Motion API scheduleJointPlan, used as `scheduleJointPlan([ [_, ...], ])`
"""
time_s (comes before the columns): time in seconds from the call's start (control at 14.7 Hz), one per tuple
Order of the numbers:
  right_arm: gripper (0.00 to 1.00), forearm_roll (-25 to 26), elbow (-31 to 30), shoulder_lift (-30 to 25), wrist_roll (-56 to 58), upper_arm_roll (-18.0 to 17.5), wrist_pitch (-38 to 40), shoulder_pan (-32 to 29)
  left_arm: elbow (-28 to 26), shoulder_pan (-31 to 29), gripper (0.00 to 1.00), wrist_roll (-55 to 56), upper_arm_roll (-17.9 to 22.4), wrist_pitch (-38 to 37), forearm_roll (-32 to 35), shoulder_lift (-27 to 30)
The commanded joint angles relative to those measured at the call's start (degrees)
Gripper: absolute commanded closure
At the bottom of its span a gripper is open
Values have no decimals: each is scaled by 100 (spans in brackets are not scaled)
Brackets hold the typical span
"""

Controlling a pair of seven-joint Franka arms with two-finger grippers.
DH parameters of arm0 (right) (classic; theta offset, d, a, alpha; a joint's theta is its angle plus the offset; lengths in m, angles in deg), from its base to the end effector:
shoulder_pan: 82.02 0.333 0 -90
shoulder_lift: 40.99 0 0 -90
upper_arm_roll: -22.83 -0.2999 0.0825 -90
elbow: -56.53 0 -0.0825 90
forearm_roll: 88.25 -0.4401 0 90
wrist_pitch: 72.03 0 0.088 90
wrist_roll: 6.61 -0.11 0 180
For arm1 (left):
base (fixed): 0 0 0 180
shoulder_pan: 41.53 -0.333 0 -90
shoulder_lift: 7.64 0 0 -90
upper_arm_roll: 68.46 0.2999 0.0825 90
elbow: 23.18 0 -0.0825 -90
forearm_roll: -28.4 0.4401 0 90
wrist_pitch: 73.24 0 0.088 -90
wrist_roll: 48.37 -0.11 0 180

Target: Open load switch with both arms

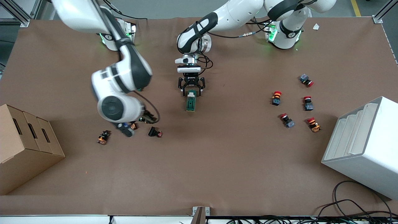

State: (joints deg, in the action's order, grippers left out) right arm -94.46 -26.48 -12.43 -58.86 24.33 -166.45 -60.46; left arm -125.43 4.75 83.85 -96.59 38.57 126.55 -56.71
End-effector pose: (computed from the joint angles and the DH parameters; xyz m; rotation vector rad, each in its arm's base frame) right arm 0.6597 0.2553 0.3414 2.8797 -0.8675 -0.4491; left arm 0.2380 -0.6060 0.0515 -2.7019 0.1024 -1.4409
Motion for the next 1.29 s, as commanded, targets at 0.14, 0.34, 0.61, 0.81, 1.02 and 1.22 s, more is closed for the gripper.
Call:
scheduleJointPlan([
  [0.14, 0, 428, -172, -685, 2899, -124, 29, -1143, 406, -101, 1, -977, -104, 60, -1103, 495],
  [0.34, 0, 454, -180, -957, 4473, -115, 29, -1829, 802, -574, 1, -1863, -533, 77, -1972, 714],
  [0.61, 0, 726, -154, -1212, 5049, -115, 178, -2226, 1040, -1558, 1, -3638, -1132, 77, -3263, 1355],
  [0.81, 0, 753, -84, -1248, 5006, -115, 249, -2252, 1373, -2139, 0, -5017, -1221, 34, -4660, 1909],
  [1.02, 0, 753, 188, -1239, 4997, -133, 292, -2244, 1524, -2868, 0, -6249, -1221, -10, -5795, 2445],
  [1.22, 0, 753, 408, -1204, 5031, -133, 598, -2270, 1620, -3589, 0, -6944, -1229, -290, -6868, 2928],
])
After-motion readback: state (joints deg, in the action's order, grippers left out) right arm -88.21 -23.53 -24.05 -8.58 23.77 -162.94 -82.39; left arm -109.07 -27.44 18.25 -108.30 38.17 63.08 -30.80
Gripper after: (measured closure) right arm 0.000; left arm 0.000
